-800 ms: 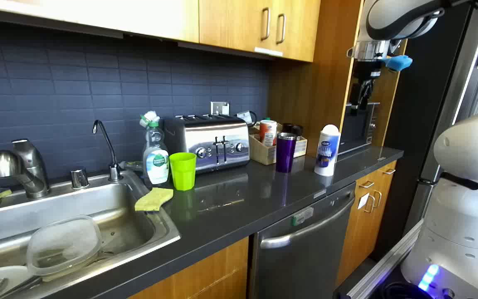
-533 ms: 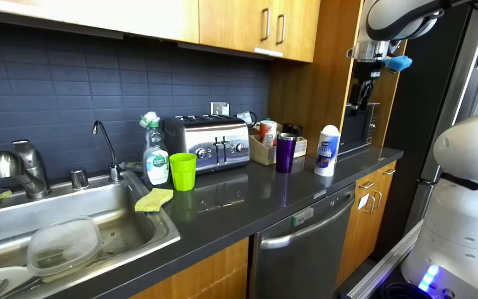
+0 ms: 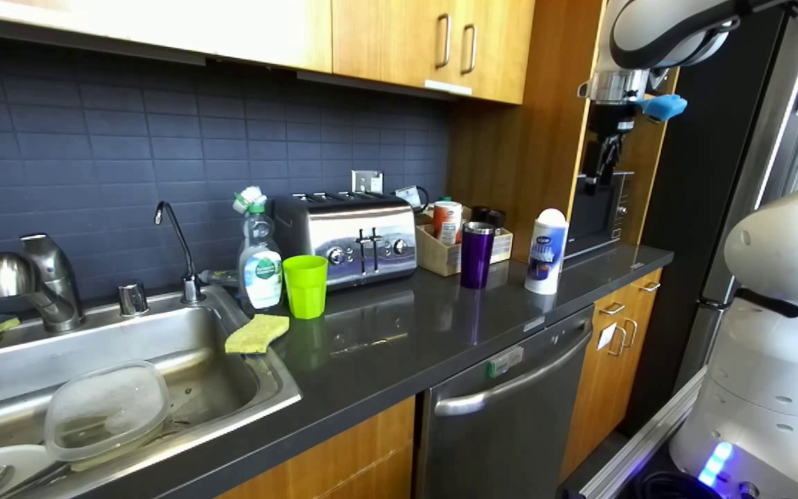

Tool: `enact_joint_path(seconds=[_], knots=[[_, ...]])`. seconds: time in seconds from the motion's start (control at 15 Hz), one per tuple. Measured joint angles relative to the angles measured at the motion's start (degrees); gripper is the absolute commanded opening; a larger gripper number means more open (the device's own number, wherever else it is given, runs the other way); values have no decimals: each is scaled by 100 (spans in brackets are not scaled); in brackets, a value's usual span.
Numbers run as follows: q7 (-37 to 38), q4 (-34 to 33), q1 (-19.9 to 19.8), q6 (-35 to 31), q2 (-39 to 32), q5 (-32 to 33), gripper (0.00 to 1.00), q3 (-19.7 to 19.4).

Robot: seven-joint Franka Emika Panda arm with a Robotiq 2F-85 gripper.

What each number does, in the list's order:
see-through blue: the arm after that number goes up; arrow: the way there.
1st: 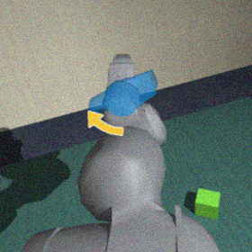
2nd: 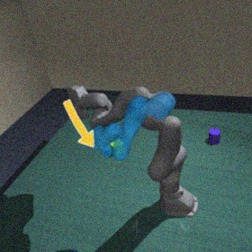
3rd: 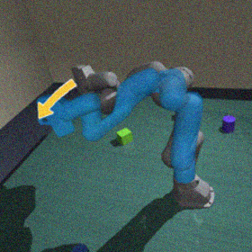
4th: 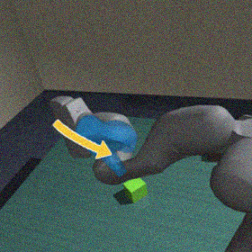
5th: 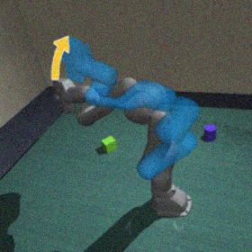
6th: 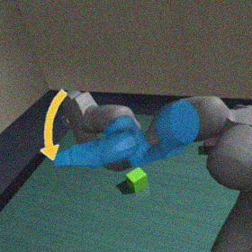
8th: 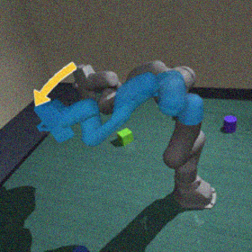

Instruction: Pick up the blue container from the table and place it next to the red container in the box

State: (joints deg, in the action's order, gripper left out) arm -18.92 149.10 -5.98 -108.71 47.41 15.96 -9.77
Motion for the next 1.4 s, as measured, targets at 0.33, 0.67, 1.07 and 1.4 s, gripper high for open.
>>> enact_joint_path(seconds=[0.33, 0.67, 1.07, 1.4], knots=[[124, 2, 94, -153, -158, -24, 100, 4], [465, 2, 135, -749, -566, -26, 100, 54], [576, -80, 115, -1123, -1106, -26, 100, 37], [462, -225, 79, -1154, -1355, -26, 100, -75]])
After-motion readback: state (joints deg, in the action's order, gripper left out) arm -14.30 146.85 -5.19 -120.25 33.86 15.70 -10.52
